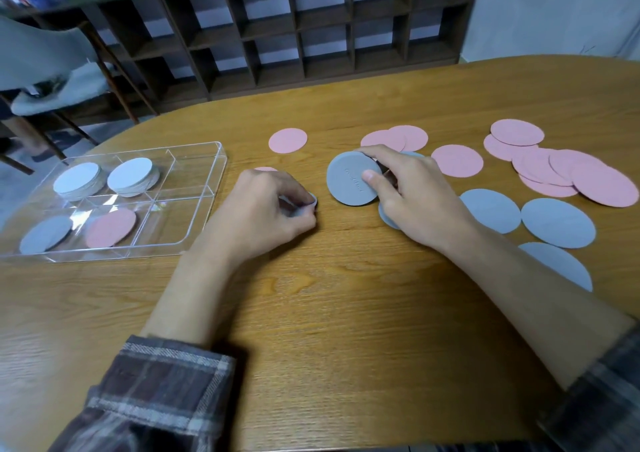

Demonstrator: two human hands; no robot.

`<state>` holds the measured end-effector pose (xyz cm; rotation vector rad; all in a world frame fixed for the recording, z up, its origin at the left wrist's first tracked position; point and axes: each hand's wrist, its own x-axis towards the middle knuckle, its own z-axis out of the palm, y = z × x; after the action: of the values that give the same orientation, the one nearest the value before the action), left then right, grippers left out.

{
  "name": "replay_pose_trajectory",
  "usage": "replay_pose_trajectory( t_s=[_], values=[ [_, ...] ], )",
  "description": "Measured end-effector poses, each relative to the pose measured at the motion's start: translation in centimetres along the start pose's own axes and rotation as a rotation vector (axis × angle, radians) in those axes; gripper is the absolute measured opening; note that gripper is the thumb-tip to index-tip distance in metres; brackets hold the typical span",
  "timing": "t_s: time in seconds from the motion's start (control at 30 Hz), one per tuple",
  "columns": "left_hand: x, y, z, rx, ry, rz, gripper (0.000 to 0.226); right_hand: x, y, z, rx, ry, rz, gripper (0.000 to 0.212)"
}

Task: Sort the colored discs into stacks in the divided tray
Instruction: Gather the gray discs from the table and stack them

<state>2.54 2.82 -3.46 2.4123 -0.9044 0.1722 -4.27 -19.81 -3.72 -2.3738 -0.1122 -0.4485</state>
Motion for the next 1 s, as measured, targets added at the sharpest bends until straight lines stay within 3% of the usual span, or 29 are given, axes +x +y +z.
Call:
replay_pose_trajectory(
  t_s=[0.33, 0.77, 1.0],
  values=[
    [0.2, 1.5, 0.6, -0.049, 0.278, 0.161, 0.011, -0.1, -0.2, 0.0, 0.047, 0.058, 0.053, 0.040],
    [0.5, 1.8, 2.3, -0.307, 0.362, -0.054, 0.025, 0.1, -0.1, 0.5, 0.085, 0.009, 0.012, 0.038],
    [0.8, 1.7, 3.0, -0.283, 0.379, -0.094, 0.019, 0.0, -0.4, 0.5, 0.116, -0.065, 0.065, 0.041]
  ],
)
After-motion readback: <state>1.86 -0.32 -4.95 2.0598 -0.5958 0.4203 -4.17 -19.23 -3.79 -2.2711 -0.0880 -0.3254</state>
